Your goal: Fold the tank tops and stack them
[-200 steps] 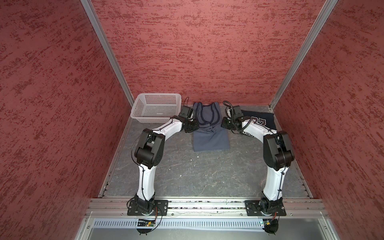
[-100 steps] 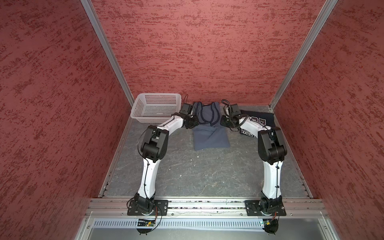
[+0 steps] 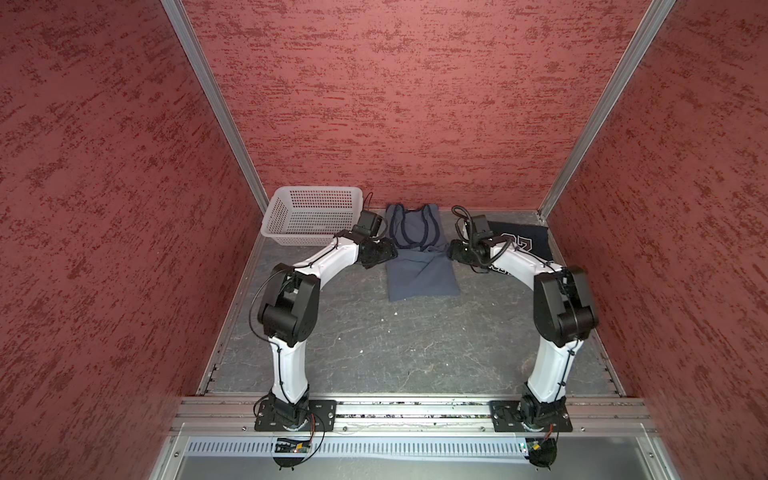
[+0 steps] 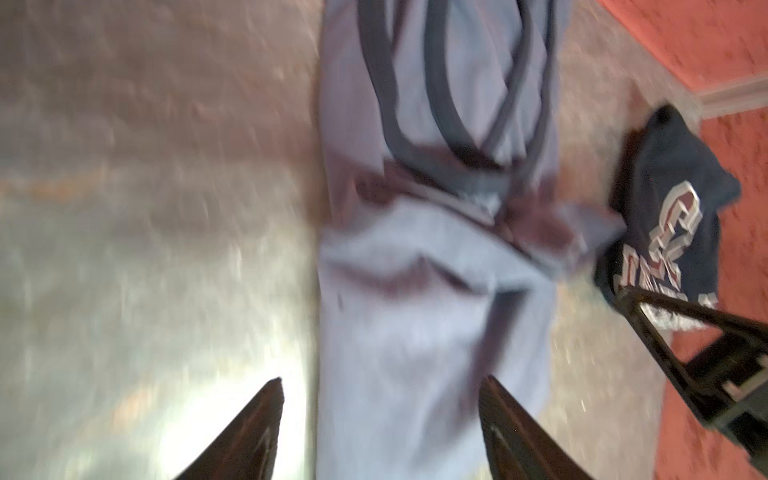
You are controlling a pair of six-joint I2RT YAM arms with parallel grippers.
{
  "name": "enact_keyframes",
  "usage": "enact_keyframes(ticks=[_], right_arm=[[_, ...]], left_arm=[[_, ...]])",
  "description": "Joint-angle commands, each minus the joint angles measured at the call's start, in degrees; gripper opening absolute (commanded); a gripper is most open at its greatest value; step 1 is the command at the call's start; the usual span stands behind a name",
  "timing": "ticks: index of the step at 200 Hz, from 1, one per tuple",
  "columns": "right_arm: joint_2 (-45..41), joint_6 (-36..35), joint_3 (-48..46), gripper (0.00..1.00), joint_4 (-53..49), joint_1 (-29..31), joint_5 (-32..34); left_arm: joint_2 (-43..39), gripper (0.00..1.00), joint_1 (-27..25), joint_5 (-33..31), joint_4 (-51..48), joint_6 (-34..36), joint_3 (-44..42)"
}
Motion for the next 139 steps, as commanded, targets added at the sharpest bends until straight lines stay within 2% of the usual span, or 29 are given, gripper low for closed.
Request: enact_keyframes(ticks=[1, 20, 54, 81, 139], right_arm=[[-6.2, 0.8, -7.7, 0.67, 2.7, -0.3, -2.2], [-9.4, 1.6, -13.5, 0.68, 4.6, -0.4, -4.8], [-9.8, 3.8, -19.4, 0.67, 10.6, -0.9, -11.7], [-7.6, 5.5, -19.9, 0.65, 13.0, -1.3, -13.0], [-4.4, 6.9, -20.5, 0.61, 13.8, -1.1, -12.3]], left_arm=[[-5.1, 0.78, -2.1, 0.2, -0.3, -0.5, -8.1], [-8.0, 0.78, -3.8, 3.2, 3.1, -2.7, -15.4], [-9.6, 0.76, -4.9, 4.5, 10.9, -5.7, -21.9], [-8.0, 0.73, -4.5, 6.7, 15.2, -7.4, -23.1], [-3.1, 0.63, -4.8, 8.5, 17.2, -8.2, -22.7]])
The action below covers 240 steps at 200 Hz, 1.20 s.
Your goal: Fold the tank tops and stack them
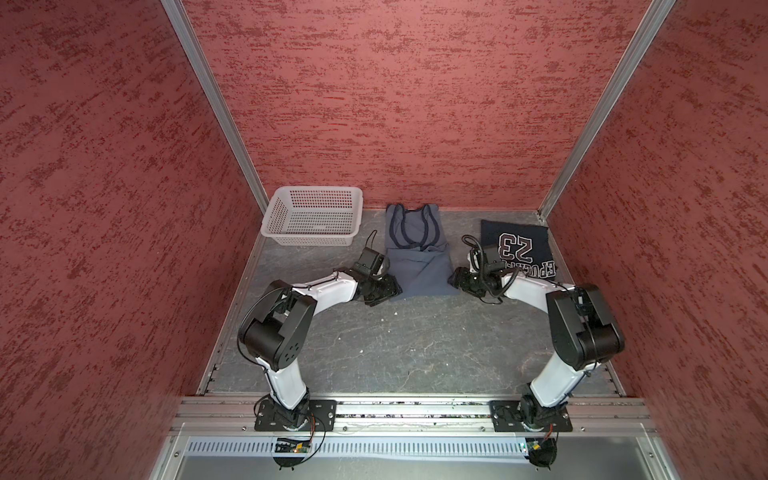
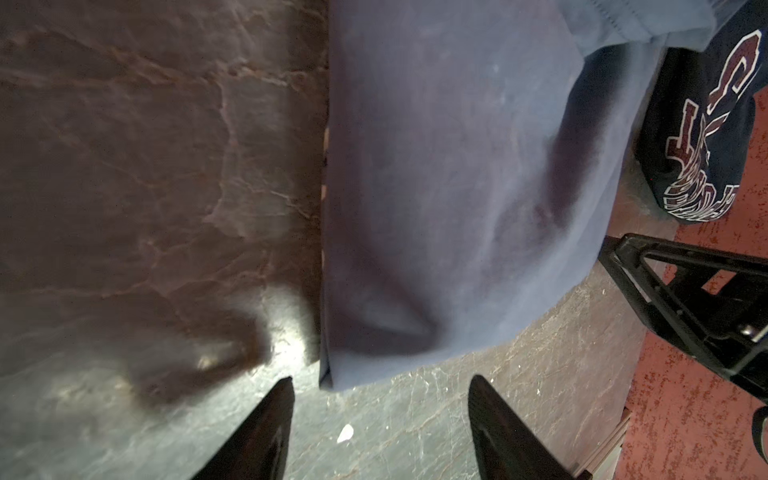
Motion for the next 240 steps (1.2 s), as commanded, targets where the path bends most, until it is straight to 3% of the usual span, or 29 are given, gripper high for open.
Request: enact_keyframes(ticks=[1, 33, 57, 133, 165, 182, 221, 240], right_arm=[[1.7, 1.1, -0.4, 0.61, 1.7, -0.1, -0.5], [2.0, 1.1, -1.2, 0.60, 0.9, 0.6, 0.6], [2.9, 1.5, -1.3, 0.54, 0.8, 1.2, -0.1], [-1.2, 2.4, -2.8, 0.13, 1.1, 3.3, -1.2], [-7.7, 2.7, -6.0, 0.01, -0.8, 3.4, 2.0], [-12.2, 2.6, -8.1, 0.00, -2.7, 3.5, 3.0], [-25.0, 2.9, -11.5, 0.00, -9.5, 3.9, 3.4], [-31.1, 3.4, -11.0, 0.00, -14.2, 4.5, 3.3]], left_arm=[[2.2, 0.63, -0.1, 1.6, 2.2, -0.8, 0.8], [3.5, 0.56, -0.9, 1.5, 2.1, -0.7, 1.6], [3.8, 0.48, -1.0, 0.9, 2.9, -1.1, 1.2], [1.3, 0.17, -1.1, 0.7, 4.7, -0.7, 0.2], [-4.2, 0.05, -2.8, -4.3, 1.6, 1.0, -1.9], [-8.5, 0.00, -3.9, -6.9, 0.0, 1.7, -4.2], [-21.0, 0.00, -8.4, -11.7, -4.7, 2.9, -8.6], [-26.8, 0.00, -9.9, -10.9, -7.1, 2.2, -9.4]])
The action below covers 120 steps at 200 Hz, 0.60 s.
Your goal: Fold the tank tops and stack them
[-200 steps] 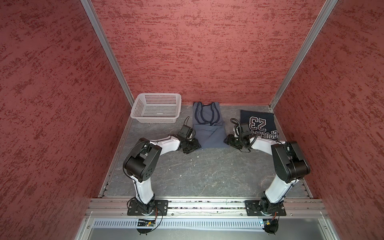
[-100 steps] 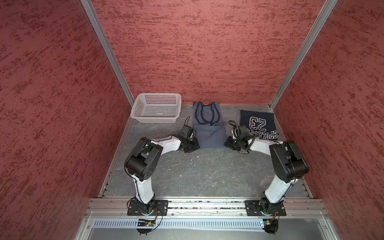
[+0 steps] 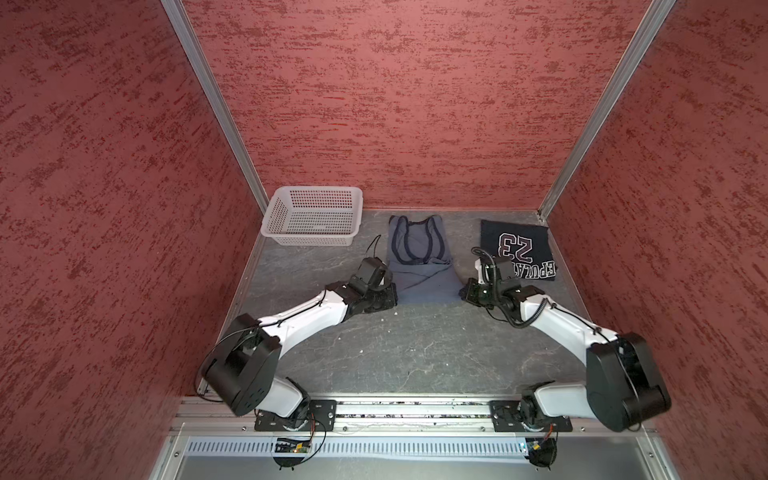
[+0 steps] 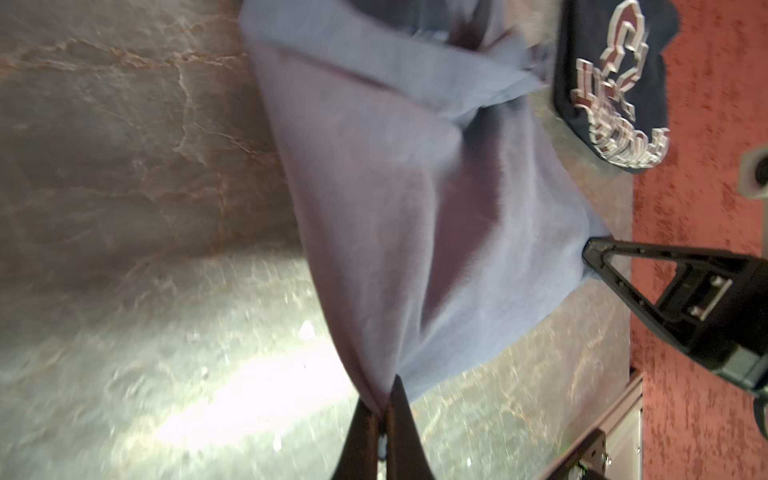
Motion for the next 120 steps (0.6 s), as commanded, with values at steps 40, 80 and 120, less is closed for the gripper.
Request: enact_keyframes(ticks=[40, 80, 120], right_arm=[[-15.8, 2.7, 5.9, 0.00, -14.2, 1.9, -0.4], [-14.8, 2.2, 15.1, 0.00, -15.5, 1.9, 3.4], [-4.9, -0.1, 22.5, 0.00, -11.2, -0.2, 3.7]], left_arm=[[-15.0, 0.03, -4.6, -0.1, -9.7, -2.7, 1.2], [-15.0, 0.05, -3.1, 2.2, -11.3, -4.3, 7.9], [-5.6, 0.08, 5.1, 8.6, -7.6, -5.4, 13.7]])
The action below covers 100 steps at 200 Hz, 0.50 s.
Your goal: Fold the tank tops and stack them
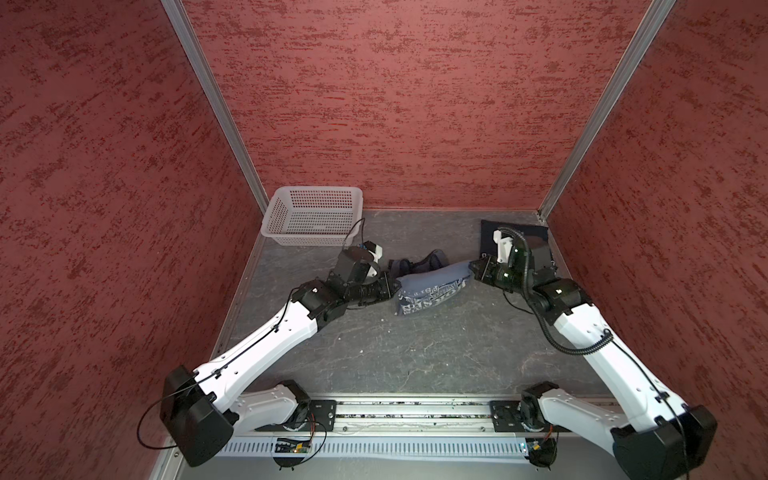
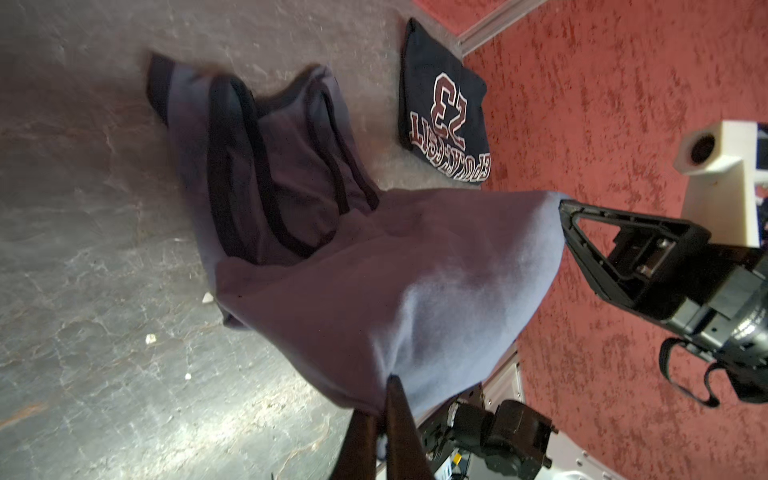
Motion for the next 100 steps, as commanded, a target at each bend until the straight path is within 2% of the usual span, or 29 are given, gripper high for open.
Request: enact_keyframes(ticks=[1, 35, 77, 100], right_arm=[[5.6, -1.6, 3.3, 0.00, 2.9, -1.6, 1.3], [17.2, -3.2, 8.6, 0.00, 7.4, -3.5, -2.5], [32.0, -5.2, 17.6, 0.00, 10.2, -6.4, -5.0], [39.1, -6.5, 22.8, 0.06, 10.2, -7.0, -5.1]], left_arm=[[5.8, 0.08, 3.9, 4.2, 1.8, -0.8, 3.2], [16.8, 0.11, 8.4, 9.1, 3.5, -1.2, 8.8], [28.7, 0.12, 12.7, 10.0, 2.5, -2.6, 16.7], [34.8, 0.16, 15.1, 11.4, 3.6, -4.2, 20.0]])
